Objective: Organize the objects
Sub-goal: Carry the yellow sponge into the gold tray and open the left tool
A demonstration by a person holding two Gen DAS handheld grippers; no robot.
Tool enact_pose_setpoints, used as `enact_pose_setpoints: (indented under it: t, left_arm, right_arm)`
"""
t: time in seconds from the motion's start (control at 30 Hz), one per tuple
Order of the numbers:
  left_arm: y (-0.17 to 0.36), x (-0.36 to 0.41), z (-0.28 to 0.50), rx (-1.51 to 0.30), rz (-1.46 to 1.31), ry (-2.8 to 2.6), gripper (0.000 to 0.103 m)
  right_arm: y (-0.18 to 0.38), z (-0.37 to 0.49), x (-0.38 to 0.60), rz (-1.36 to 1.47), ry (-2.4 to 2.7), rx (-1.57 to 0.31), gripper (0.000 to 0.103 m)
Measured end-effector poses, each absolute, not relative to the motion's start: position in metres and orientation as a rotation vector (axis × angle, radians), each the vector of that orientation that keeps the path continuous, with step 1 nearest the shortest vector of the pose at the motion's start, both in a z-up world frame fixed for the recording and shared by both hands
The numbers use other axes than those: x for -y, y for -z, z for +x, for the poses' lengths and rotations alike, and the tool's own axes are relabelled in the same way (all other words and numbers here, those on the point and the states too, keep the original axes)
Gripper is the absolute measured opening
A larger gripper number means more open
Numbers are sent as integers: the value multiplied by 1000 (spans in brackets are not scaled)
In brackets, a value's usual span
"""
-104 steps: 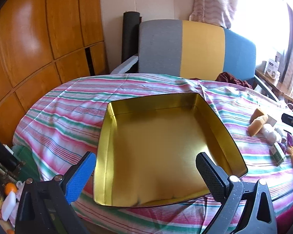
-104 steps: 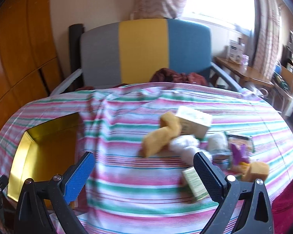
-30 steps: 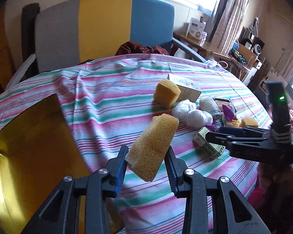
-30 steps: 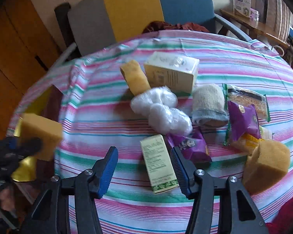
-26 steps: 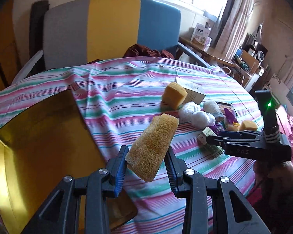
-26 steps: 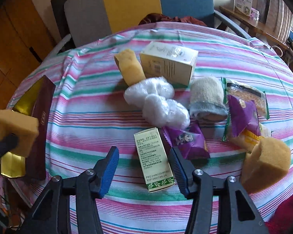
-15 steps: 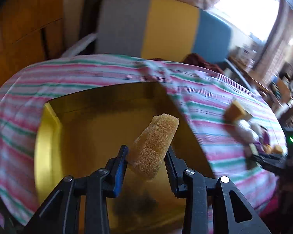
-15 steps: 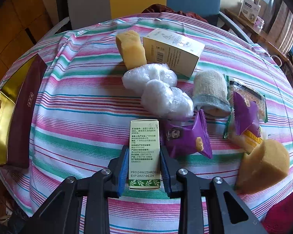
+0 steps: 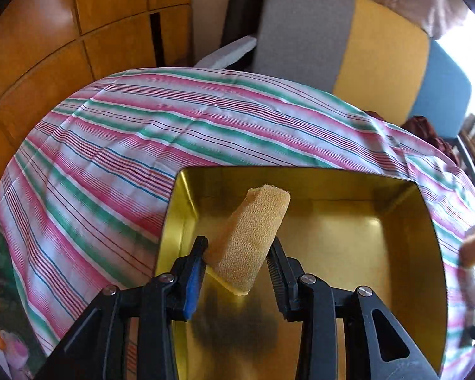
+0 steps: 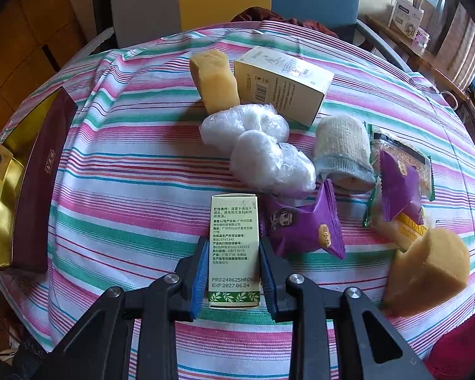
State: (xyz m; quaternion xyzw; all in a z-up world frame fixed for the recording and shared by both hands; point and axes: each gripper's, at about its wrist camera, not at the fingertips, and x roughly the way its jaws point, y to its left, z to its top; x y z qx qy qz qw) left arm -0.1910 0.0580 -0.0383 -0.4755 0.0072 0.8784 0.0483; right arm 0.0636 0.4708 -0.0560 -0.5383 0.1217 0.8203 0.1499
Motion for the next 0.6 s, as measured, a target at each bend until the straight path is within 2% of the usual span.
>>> enact_pose_setpoints:
  t: [0.3,0.33,0.43,0.47,0.6]
  left_arm:
    - [45,-59,-207,-44,-1459,-2744,42]
    - [44,-60,-207,-59,-1455,-2751,45]
    - [42,-60,-204,-85,-1441,-2769,64]
    - [40,-60,-202,-97,-1422,-2785,68]
    - [30,-60,-191,-140,-1359,-2809,68]
  right_arm:
    - [57,65,-469,-1546,-2358,-342,29]
    - [57,65,-468,-1546,-2359,-343,29]
    - [57,66,-467,-1547,-2357,-341,29]
    - [57,66,-467,-1546,-2357,-340,29]
    - [57,67,-465,-1544,-2358,-332,29]
